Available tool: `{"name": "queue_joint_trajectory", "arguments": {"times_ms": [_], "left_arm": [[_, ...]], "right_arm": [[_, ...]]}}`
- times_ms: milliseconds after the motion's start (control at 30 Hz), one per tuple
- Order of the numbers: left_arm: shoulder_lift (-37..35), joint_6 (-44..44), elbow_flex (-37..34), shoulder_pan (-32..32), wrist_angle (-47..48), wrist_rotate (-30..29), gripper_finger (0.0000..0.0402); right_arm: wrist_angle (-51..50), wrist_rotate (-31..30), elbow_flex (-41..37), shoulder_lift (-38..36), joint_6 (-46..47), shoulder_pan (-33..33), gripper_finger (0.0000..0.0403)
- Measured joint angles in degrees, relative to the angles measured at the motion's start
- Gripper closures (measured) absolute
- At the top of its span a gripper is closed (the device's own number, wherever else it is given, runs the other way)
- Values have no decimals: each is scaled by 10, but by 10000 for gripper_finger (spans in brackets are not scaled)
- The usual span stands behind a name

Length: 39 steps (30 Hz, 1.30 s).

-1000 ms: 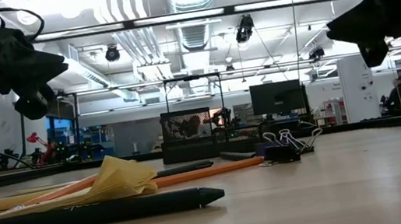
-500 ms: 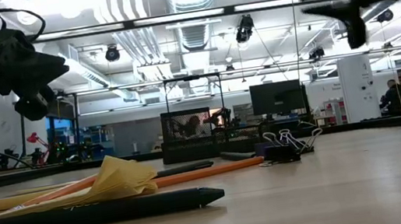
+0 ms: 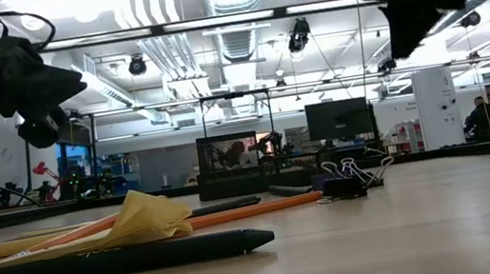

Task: Pick and place office supplies into organizer
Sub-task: Put the top black binder clip into the desk organizer

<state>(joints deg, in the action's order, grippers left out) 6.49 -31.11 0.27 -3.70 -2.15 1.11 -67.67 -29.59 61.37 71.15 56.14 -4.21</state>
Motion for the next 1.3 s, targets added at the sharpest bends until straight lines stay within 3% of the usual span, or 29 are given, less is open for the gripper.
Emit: {"name": "queue_joint_trajectory", "arguments": {"times_ms": [200, 333, 467, 567, 867, 1000, 1167, 1300], "left_arm": [[1, -44, 0, 0, -7, 0, 359], [1, -169, 0, 0, -12, 0, 359], [3, -260, 0, 0, -19, -1, 359], [3, -243, 0, 0, -19, -1, 359], [4, -240, 0, 0, -40, -1, 359], [3, -236, 0, 0, -56, 1, 359], [9, -236, 0, 0, -44, -18, 359], [21, -236, 0, 0, -45, -21, 359]], "right_arm": [[-31, 15, 124, 43, -93, 0, 330], [-62, 2, 182, 54, -66, 5, 330], [-65, 49, 205, 50, -51, 5, 330], [-88, 69, 208, 50, -53, 4, 330], [-93, 25, 181, 56, -23, 22, 330], [-87, 32, 158, 56, -19, 22, 326], [-58, 107, 133, 55, -2, 46, 286], [-23, 117, 118, 55, -27, 50, 230]]}}
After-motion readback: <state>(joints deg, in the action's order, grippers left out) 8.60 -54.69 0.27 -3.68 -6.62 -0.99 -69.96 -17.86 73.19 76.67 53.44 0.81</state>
